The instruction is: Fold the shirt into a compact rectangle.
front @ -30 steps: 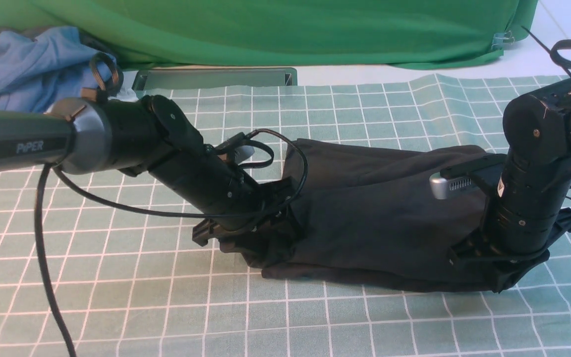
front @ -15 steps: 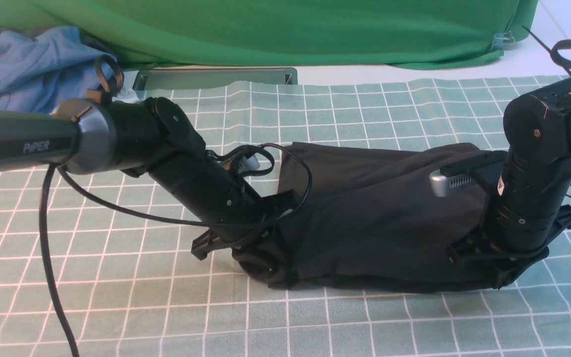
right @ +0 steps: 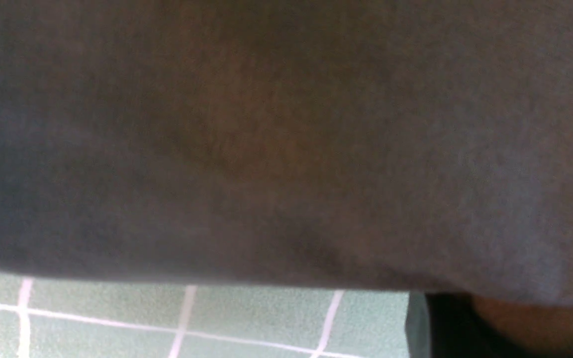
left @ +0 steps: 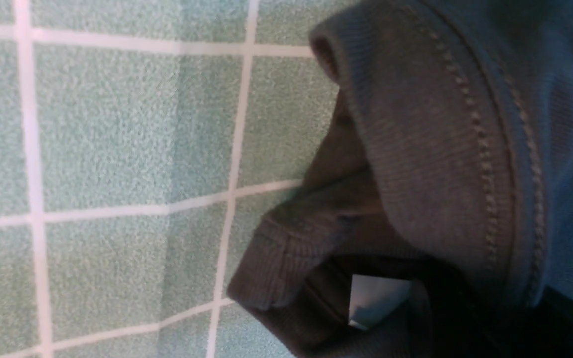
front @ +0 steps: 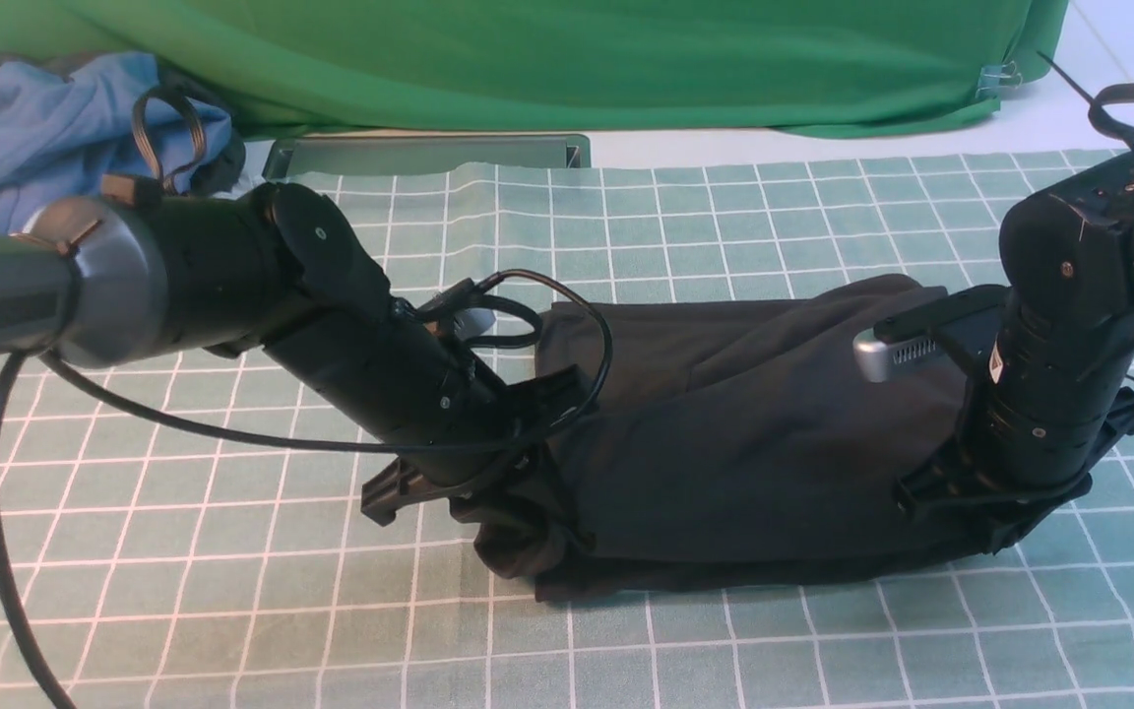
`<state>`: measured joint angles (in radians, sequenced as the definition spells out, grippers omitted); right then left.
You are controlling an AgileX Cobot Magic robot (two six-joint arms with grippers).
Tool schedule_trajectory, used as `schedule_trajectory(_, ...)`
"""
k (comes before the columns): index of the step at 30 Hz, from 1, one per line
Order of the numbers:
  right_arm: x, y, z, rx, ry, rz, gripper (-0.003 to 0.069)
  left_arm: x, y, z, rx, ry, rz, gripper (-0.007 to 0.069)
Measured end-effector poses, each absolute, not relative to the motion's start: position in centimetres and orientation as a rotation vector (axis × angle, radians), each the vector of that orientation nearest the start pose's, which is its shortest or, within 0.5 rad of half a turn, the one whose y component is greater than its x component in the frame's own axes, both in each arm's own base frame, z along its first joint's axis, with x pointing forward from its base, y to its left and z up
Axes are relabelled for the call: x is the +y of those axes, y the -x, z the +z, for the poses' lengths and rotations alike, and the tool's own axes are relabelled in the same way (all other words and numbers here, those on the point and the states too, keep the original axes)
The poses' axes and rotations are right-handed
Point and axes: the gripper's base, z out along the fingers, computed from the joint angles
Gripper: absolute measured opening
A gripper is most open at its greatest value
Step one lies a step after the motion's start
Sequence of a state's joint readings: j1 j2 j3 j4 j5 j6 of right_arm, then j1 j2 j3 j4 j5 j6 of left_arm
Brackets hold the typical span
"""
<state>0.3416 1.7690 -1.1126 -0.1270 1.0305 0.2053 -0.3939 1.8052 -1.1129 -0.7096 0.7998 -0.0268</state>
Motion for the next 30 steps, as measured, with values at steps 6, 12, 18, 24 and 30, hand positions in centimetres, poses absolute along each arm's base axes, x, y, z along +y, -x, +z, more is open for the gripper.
schedule_trajectory(6, 9.9, -30.8, 19.9, 3.097, 0.283, -0.172, 0.0330, -17.2, -30.5, 19.1, 2.964, 0.125, -0.853, 0.0279)
schedule_trajectory(12, 10.1, -31.7, 23.0, 3.096, 0.265, -0.184, 0.0502, -15.9, -32.0, 23.0, 2.919, 0.005, -0.819, 0.0474)
schedule_trajectory(18, 9.9, -30.8, 26.5, 3.004, 0.289, -0.126, 0.0418, -15.0, -31.6, 27.4, 2.815, -0.035, -0.842, 0.0507)
schedule_trajectory(24, 9.7, -26.8, 33.1, 2.828, 0.306, 0.134, 0.0101, -14.4, -30.5, 29.9, 2.736, -0.070, -0.824, 0.0436)
schedule_trajectory(30, 7.9, -20.4, 39.9, 2.567, 0.296, 0.259, 0.0029, -14.2, -30.4, 30.4, 2.713, -0.074, -0.811, 0.0326)
